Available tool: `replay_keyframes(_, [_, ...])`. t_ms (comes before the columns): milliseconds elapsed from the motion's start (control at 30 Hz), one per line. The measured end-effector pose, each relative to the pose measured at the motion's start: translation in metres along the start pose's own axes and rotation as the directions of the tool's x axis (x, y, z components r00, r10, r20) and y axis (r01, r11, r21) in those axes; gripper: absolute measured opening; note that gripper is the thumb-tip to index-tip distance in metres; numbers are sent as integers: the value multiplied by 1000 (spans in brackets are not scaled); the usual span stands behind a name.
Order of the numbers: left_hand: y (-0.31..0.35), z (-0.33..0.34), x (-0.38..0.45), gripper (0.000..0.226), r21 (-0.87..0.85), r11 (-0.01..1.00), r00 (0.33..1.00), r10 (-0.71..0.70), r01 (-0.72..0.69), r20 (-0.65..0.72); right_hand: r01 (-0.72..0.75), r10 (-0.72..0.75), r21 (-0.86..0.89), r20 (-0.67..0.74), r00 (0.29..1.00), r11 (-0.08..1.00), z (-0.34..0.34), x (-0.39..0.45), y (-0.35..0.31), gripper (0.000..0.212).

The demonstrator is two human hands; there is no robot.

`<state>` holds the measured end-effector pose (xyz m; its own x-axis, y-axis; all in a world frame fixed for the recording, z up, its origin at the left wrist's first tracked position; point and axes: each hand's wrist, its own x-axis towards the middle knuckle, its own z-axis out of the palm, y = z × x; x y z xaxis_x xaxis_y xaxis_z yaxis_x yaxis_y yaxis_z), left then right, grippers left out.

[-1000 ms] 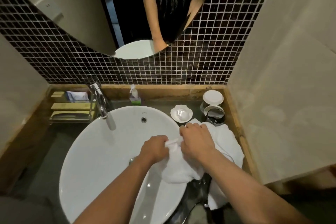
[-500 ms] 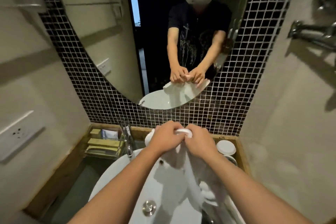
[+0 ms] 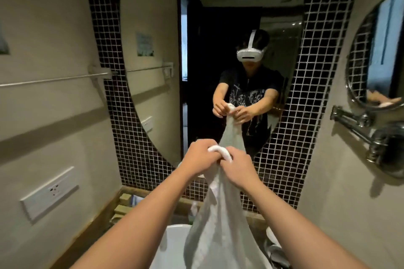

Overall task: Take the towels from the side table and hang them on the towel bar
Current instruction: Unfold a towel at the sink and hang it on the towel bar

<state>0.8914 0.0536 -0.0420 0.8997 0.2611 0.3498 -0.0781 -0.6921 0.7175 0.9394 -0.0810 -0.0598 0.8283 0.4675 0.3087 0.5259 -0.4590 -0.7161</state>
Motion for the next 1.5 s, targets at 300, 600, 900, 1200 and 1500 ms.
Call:
replay_keyframes(300, [-5,-36,19,13,-386,922,997,-49,22,-59,18,-18,6,-113,993,1000,-7,24,-36,25])
replay_keyframes(600, [-39,-56,31,18,-351,936,983,37,29,181,117,-31,202,-382,923,972,-13,46,-92,17])
replay_keyframes(900, [-11,-96,76,40,-215,953,964,241,-213,110,136,16,286,-470,882,948,-6,64,-113,21])
replay_keyframes(1200, [-79,-105,59,34,105,992,841,-115,70,528,200,50,294,-666,745,934,-42,81,-133,19])
replay_keyframes(1500, [-72,-146,65,17,-219,963,986,-142,158,87,143,88,278,-677,731,950,-47,82,-114,17])
